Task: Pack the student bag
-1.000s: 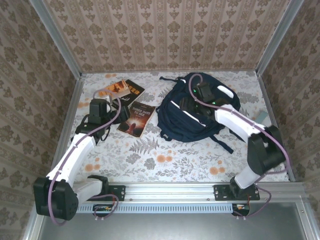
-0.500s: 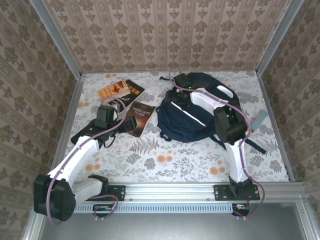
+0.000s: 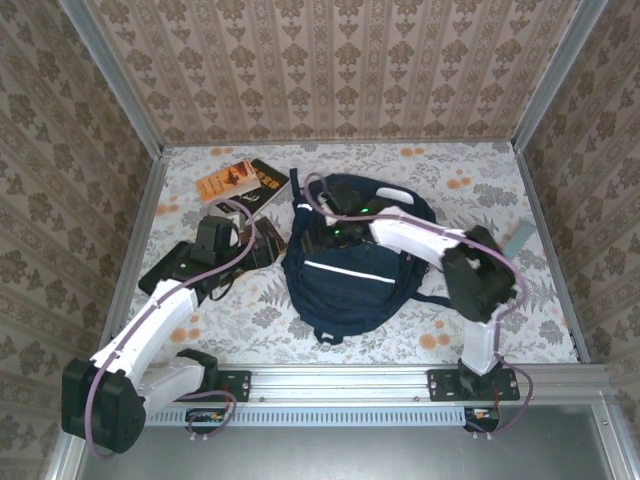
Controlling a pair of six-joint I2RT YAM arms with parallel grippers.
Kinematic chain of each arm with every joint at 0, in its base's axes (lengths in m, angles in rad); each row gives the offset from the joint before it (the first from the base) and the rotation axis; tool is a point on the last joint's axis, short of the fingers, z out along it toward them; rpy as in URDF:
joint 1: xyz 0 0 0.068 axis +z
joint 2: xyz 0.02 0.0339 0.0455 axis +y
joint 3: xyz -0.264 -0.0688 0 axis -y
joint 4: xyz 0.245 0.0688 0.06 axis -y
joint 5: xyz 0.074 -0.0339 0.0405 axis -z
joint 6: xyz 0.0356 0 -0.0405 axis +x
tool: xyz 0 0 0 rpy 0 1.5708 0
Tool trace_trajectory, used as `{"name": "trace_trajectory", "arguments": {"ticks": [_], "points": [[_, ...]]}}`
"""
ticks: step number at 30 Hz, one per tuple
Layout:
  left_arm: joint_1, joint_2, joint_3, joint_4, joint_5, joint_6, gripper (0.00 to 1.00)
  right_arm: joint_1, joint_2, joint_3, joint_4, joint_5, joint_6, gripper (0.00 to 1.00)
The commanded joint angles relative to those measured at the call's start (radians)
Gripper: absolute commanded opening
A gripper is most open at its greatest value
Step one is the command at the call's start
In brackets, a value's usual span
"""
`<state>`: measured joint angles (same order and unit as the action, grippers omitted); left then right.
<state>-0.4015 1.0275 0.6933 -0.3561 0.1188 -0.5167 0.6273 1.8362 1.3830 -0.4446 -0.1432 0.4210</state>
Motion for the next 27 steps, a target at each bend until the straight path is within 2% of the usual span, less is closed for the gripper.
{"name": "trace_trajectory", "arguments": {"ticks": [1, 5, 8, 13, 16, 19, 27], "points": [[-0.047, 0.029, 0.037, 0.022, 0.022, -0.031, 0.97, -0.112, -0.201, -0.106, 0.013, 0.027, 0.124, 0.86], [-0.145, 0.114, 0.102, 0.034, 0.027, -0.048, 0.9, -0.257, -0.355, -0.291, 0.011, 0.047, 0.212, 0.85], [-0.224, 0.218, 0.179, 0.024, 0.019, -0.063, 0.78, -0.35, -0.439, -0.401, -0.025, 0.071, 0.213, 0.85], [-0.331, 0.431, 0.301, 0.056, 0.02, -0.121, 0.61, -0.43, -0.542, -0.514, -0.087, 0.073, 0.192, 0.83], [-0.373, 0.572, 0.381, 0.055, 0.028, -0.131, 0.52, -0.443, -0.545, -0.556, -0.087, 0.077, 0.192, 0.8], [-0.387, 0.683, 0.456, 0.015, 0.007, -0.132, 0.5, -0.444, -0.512, -0.584, -0.075, 0.058, 0.199, 0.77], [-0.339, 0.815, 0.516, -0.065, -0.081, -0.104, 0.47, -0.426, -0.325, -0.558, 0.094, -0.115, 0.213, 0.61]]}}
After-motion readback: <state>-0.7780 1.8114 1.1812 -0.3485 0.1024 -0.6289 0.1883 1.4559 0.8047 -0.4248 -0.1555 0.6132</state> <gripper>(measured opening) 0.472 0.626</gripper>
